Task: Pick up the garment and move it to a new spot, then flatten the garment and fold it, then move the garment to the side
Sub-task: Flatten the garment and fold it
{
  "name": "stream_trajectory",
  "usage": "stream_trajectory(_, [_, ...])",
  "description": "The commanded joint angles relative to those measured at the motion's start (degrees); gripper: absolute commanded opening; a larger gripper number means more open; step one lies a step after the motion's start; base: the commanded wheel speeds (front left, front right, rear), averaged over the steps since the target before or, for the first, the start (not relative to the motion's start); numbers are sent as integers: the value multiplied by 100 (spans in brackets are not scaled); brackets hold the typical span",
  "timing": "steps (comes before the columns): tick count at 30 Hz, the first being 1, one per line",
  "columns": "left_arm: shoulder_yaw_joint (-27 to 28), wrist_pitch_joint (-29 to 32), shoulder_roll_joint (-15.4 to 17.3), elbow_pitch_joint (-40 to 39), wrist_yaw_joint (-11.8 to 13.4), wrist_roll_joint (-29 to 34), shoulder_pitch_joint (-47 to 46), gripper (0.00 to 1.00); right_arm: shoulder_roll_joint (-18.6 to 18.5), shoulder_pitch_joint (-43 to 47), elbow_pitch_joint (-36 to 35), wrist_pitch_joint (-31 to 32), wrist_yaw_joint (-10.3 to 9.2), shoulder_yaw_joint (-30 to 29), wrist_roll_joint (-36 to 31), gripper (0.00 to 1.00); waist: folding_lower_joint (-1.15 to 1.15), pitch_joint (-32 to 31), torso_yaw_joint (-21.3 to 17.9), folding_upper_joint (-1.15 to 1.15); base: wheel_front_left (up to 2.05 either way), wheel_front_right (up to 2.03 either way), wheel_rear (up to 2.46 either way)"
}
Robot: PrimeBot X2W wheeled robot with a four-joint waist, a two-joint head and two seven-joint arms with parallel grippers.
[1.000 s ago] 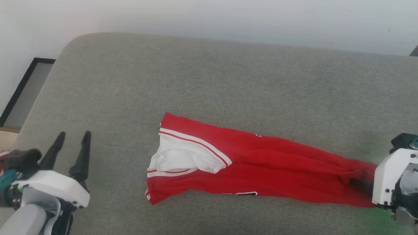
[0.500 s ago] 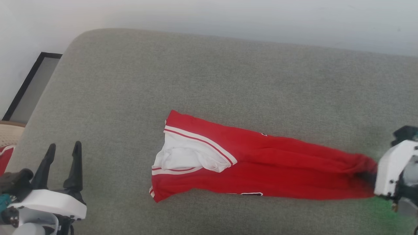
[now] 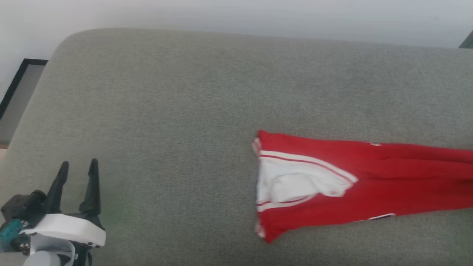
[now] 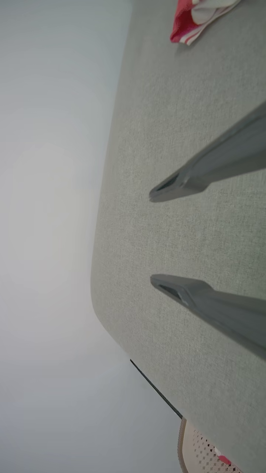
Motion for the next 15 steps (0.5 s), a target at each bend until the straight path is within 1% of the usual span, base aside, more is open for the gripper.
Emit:
stream_trajectory(1, [-48,-20,-11,-33,-11,-1,-93,100,-106,-115,107,-123,-2,-76,-167,0,0,49,-53,0,0,0,0])
stream_trajectory(5, [-115,-20,14,-54,-14,-26,-130,100,-267,-330,389,-336,-1,-97,-406,0,0,104,-124,0,0,0,0])
stream_trajectory(8, [-148,-20,39,-63,-15,-72,-165,100,-243,-445,453,-338,-1,14,-406,0,0,121,-178,0,0,0,0])
stream_trajectory(10, [-172,-20,62,-89,-15,-108,-172,100,-182,-452,246,-210,0,313,-256,0,0,121,-215,0,0,0,0])
stream_trajectory(11, [-172,-20,62,-89,-15,-108,-172,100,-182,-452,246,-210,0,313,-256,0,0,121,-215,0,0,0,0])
stream_trajectory(15, [-205,-20,82,-113,-15,-155,-129,100,-53,-256,-365,78,0,760,112,0,0,108,-256,0,0,0,0])
